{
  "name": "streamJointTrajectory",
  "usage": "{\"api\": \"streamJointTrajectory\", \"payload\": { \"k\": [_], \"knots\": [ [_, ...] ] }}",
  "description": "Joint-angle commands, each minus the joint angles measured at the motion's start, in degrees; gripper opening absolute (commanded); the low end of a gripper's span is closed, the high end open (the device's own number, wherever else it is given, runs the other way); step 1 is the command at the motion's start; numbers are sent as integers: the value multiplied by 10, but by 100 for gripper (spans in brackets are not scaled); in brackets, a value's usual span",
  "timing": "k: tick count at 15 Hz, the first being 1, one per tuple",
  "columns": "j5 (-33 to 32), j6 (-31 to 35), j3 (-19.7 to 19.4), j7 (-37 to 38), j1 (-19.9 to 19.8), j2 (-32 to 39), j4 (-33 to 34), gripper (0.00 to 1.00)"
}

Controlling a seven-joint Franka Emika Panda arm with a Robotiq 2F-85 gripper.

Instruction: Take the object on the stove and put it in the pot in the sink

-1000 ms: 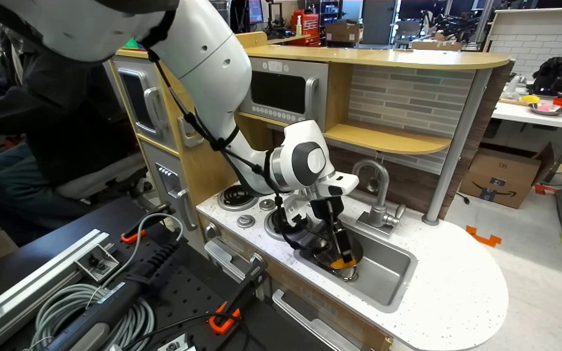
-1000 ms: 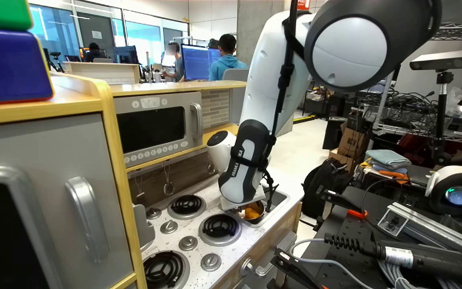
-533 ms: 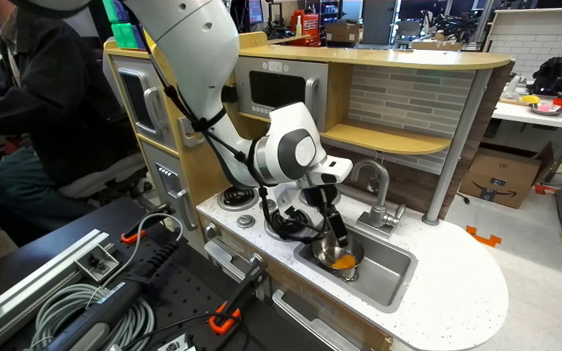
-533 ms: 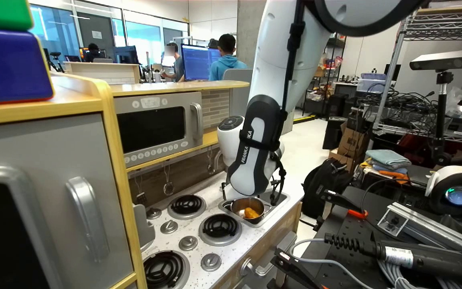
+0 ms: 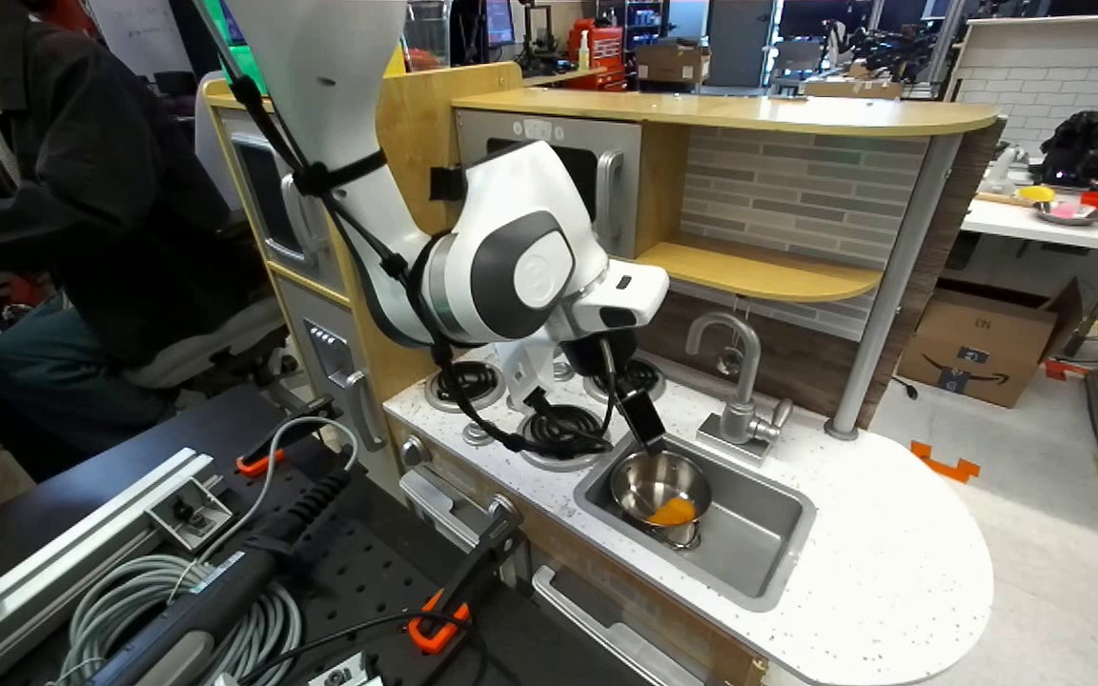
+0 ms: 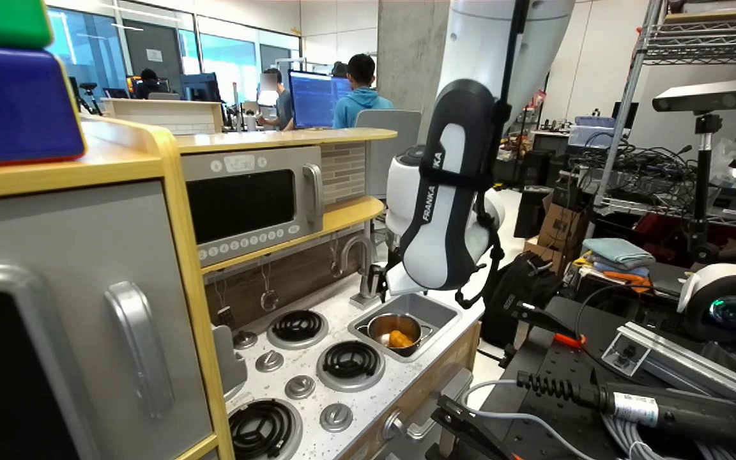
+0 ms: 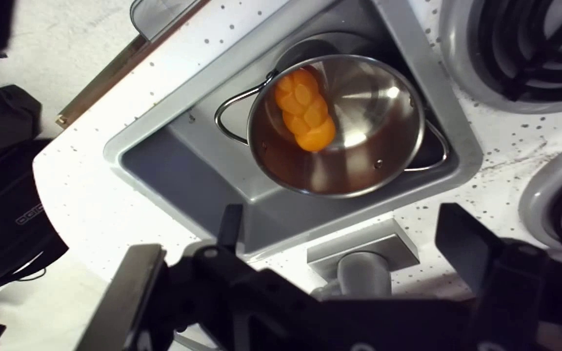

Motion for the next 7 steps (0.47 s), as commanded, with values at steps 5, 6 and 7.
{"api": "streamJointTrajectory", "payload": {
  "k": [5,6,7],
  "knots": [
    [80,7,62,-152,-71,-135,-72,100],
    [84,7,60,-159,-72,-138,-73,100],
    [88,7,60,-159,-69,-133,-72,100]
  ]
}}
